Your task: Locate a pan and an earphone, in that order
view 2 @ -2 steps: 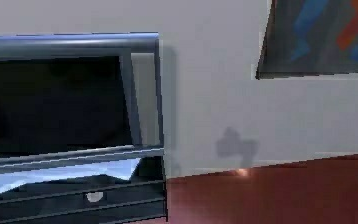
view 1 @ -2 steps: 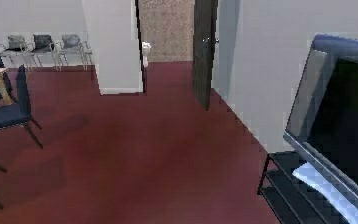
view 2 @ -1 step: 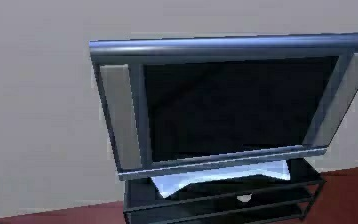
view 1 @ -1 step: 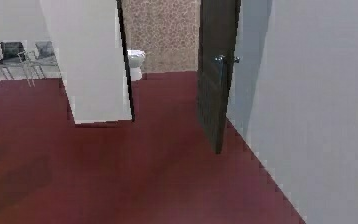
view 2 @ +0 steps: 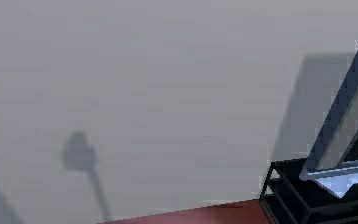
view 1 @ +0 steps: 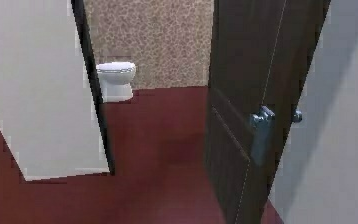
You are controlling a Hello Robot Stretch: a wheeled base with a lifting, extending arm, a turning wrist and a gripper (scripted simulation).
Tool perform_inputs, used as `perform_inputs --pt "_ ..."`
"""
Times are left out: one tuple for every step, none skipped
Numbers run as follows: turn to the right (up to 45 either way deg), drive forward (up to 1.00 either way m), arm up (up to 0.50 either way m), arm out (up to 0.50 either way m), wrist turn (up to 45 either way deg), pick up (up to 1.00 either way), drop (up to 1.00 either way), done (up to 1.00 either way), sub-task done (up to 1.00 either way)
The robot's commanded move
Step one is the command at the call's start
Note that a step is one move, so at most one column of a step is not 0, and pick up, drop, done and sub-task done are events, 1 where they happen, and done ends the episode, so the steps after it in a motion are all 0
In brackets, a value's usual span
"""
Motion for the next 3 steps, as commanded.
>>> perform_inputs --pt "-3.0 0.0 0.0 0.0 0.0 0.0 0.0 0.0 0.0" --pt "0.0 1.0 0.0 0.0 0.0 0.0 0.0 0.0 0.0" --pt "0.0 0.8 0.0 0.0 0.0 0.0 0.0 0.0 0.0"
